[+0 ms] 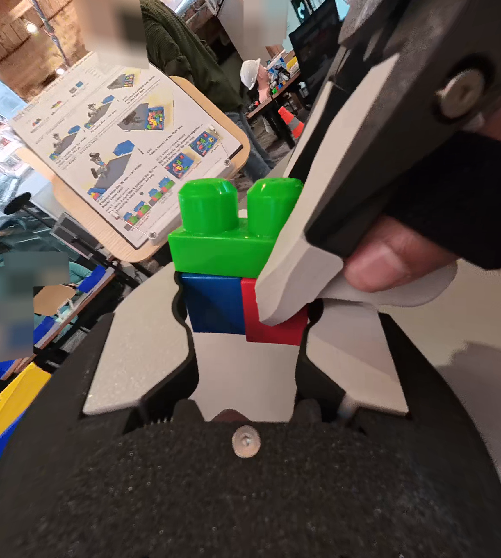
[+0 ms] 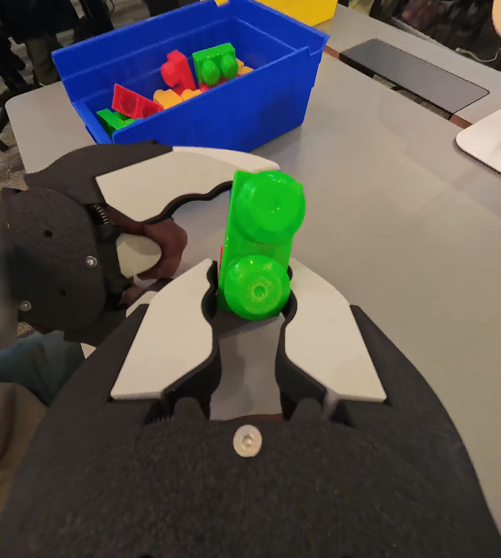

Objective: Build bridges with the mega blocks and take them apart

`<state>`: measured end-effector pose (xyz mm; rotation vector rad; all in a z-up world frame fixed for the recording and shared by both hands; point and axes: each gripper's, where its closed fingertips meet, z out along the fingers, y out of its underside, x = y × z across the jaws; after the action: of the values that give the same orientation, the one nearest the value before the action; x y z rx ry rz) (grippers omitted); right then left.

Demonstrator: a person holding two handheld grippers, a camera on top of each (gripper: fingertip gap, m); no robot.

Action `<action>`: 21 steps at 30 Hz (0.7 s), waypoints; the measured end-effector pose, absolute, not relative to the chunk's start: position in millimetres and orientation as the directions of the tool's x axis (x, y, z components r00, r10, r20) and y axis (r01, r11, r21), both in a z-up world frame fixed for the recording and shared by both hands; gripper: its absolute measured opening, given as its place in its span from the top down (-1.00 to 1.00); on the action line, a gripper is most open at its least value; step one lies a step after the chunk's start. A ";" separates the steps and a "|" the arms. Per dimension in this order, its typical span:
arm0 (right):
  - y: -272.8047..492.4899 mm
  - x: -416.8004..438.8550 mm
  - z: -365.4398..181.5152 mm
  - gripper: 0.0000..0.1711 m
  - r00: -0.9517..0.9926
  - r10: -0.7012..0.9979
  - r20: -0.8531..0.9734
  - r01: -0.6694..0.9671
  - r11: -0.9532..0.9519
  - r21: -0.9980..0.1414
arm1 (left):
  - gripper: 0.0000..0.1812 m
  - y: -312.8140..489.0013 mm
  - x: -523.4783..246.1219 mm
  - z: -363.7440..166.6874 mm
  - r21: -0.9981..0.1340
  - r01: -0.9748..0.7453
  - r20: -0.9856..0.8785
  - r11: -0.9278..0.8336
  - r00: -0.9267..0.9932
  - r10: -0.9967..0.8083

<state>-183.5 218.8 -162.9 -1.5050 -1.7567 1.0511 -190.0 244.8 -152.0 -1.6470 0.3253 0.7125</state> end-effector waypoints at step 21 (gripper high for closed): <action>222.5 -173.2 -155.7 0.31 -0.152 0.987 0.058 0.584 0.137 -0.800 | 0.13 245.7 -163.5 -139.7 -0.638 -0.750 -0.768 -0.172 0.606 0.206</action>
<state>-173.2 222.5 -155.7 -1.5091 -1.8118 0.8534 -163.5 245.7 -139.7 -1.5178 0.4780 0.9067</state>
